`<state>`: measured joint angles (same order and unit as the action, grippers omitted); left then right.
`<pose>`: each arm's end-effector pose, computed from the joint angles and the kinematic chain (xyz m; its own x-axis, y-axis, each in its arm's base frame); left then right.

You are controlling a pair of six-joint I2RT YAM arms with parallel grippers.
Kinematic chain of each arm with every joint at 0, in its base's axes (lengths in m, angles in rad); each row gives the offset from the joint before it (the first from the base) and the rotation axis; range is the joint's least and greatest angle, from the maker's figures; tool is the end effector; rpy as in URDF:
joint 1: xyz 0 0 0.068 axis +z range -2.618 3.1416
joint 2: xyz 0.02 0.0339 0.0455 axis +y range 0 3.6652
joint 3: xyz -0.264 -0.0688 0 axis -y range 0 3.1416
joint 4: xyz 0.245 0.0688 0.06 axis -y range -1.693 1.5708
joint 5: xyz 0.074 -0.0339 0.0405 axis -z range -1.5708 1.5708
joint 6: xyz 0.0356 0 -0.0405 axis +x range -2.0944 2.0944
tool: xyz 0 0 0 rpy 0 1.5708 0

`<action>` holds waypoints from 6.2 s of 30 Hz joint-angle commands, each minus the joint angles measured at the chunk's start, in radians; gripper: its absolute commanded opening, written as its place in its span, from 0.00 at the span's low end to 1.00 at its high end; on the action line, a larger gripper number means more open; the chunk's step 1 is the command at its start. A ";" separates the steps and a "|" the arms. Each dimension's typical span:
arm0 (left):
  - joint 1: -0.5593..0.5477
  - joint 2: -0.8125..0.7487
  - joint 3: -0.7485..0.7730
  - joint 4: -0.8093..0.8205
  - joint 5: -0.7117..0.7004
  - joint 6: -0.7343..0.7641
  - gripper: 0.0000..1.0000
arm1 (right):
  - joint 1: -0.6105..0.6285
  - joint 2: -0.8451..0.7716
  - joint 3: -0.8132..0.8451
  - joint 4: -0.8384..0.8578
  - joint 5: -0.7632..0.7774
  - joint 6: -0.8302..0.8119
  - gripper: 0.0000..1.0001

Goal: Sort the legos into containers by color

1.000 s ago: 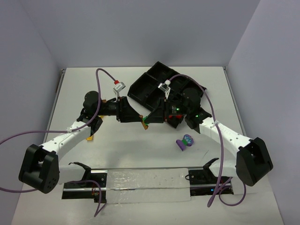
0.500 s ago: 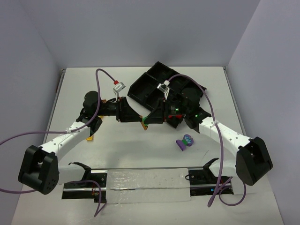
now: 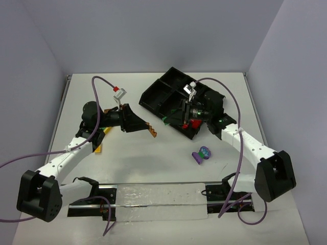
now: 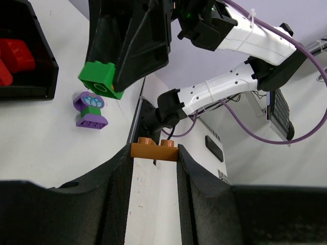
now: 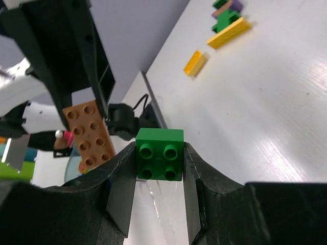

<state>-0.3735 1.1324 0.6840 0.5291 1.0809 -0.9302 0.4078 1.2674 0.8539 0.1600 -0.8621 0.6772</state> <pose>0.2168 -0.1187 0.3077 -0.7493 -0.1115 -0.6528 0.6522 0.0465 -0.7566 0.2497 0.1373 0.2976 -0.7639 0.1142 -0.6351 -0.5827 0.3008 0.7550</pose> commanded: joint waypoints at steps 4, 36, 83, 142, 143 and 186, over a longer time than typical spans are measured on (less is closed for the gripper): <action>0.025 -0.023 0.026 -0.123 -0.086 0.080 0.00 | 0.005 0.114 0.206 -0.322 0.494 -0.155 0.16; 0.047 0.096 0.222 -0.420 -0.378 0.145 0.00 | 0.006 0.574 0.650 -0.538 0.790 -0.326 0.70; -0.022 0.830 1.052 -0.833 -0.835 0.296 0.92 | 0.018 -0.327 0.082 -0.881 1.062 -0.174 0.77; -0.182 0.389 0.511 -0.825 -0.848 0.318 0.92 | 0.295 -0.240 -0.209 -0.810 1.341 0.179 0.79; -0.183 0.389 0.510 -0.824 -0.848 0.317 0.92 | 0.277 -0.238 -0.211 -0.792 1.315 0.143 0.79; -0.218 0.368 0.508 -0.839 -0.870 0.314 0.92 | 0.208 -0.259 -0.214 -0.698 1.191 0.060 1.00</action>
<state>-0.5831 1.5234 1.1790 -0.3183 0.2143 -0.6239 0.6834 1.1335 0.6292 -0.4540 0.1777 0.7155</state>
